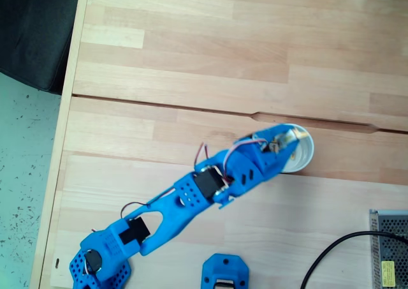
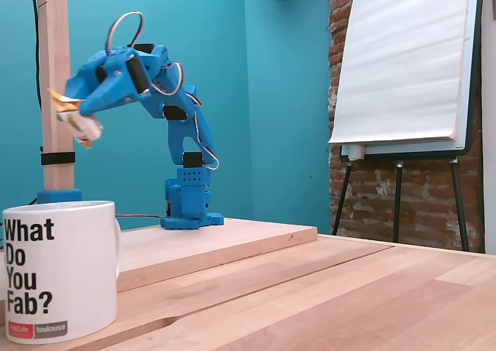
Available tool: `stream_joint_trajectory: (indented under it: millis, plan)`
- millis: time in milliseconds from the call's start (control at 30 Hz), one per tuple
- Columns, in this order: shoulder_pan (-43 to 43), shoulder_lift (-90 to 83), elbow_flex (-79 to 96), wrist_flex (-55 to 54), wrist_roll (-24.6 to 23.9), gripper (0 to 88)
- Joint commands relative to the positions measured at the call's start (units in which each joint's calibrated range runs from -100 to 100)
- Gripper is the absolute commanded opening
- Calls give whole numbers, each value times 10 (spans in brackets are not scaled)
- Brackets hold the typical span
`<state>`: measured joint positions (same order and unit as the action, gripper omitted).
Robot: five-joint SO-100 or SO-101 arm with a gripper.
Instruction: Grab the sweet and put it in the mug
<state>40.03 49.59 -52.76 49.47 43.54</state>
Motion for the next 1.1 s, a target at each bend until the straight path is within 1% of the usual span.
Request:
stream_joint_trajectory:
  millis: [0, 800, 933, 1067]
  plan:
    - [14, -11, -42, -10, -2, 0]
    - [19, -11, -43, -4, -2, 1]
    - [19, -11, -49, -4, -2, 51]
    - [19, -11, -49, -4, -2, 61]
